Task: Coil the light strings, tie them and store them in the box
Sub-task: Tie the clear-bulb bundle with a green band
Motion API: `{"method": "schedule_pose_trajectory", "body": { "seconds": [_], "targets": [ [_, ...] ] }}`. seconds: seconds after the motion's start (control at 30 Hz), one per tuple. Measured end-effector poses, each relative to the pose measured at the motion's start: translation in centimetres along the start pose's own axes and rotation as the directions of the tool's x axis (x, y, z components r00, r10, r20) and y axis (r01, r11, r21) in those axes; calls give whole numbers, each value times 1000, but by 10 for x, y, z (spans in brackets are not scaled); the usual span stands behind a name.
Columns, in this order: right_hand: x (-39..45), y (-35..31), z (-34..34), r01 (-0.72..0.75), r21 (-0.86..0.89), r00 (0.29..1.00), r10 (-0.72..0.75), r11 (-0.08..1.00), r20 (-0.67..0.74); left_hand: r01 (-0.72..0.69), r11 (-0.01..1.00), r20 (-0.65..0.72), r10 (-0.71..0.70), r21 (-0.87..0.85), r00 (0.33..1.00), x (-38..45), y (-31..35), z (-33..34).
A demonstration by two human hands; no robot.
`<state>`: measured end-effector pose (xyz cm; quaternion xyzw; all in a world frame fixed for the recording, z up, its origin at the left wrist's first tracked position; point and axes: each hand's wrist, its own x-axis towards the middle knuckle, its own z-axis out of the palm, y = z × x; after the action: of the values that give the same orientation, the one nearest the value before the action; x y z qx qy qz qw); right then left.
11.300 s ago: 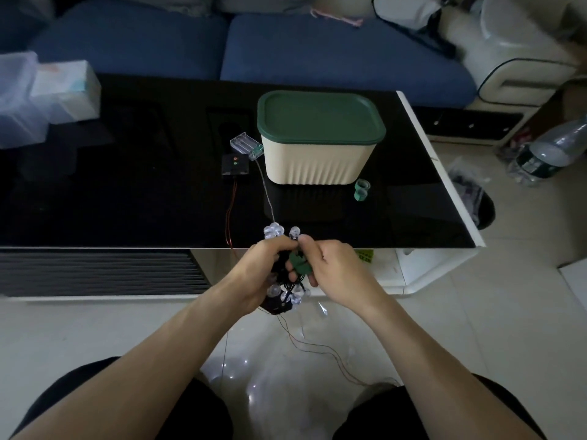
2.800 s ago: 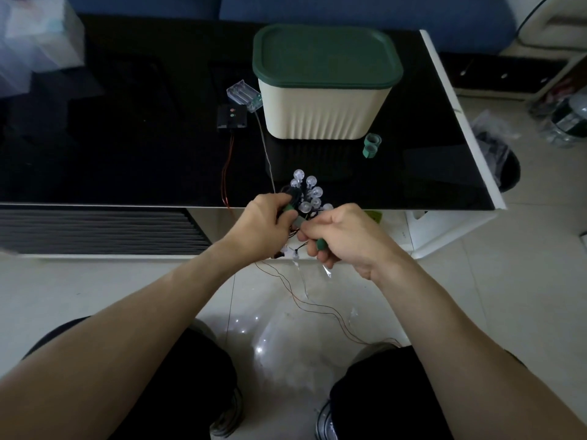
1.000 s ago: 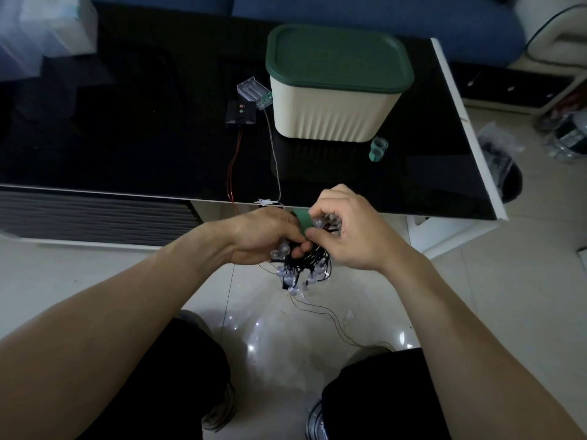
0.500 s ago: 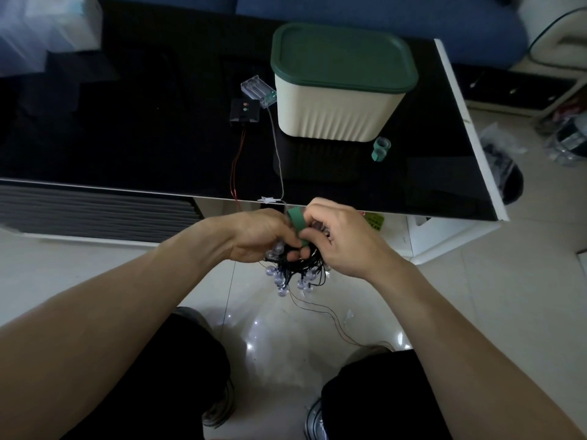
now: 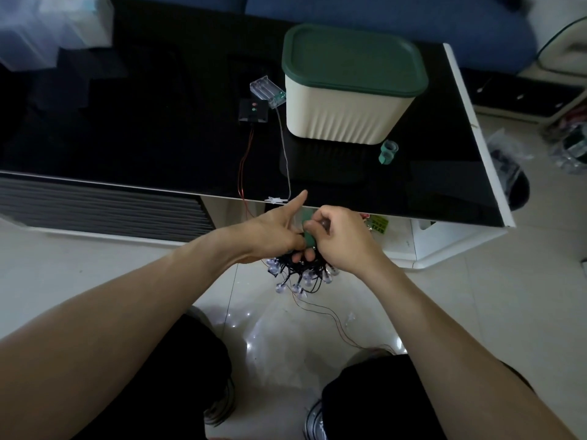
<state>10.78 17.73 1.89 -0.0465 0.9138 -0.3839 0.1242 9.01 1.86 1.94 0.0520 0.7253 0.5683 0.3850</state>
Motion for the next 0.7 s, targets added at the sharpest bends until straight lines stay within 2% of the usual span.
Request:
{"method": "schedule_pose_trajectory", "body": {
  "seconds": [0.1,0.23,0.4,0.5,0.6,0.7],
  "targets": [
    [5,4,2,-95,32,996,95,995,-1,-24,992,-2,24,127,1000,0,-2,0],
    [9,9,4,-234,234,972,232,944,36,-50,927,-57,77,372,995,-1,-5,1],
    [9,10,1,-362,364,931,356,858,87,-125,864,-112,204,487,973,0,-8,8],
    [9,13,-2,-378,385,923,377,842,82,-132,814,-164,267,565,950,4,-10,9],
    [11,16,-3,-397,409,914,395,822,94,-141,768,-237,359,625,902,7,-14,12],
    [16,19,-3,-469,416,880,452,779,145,-198,706,-233,465,680,854,8,-16,11]
  ]
}}
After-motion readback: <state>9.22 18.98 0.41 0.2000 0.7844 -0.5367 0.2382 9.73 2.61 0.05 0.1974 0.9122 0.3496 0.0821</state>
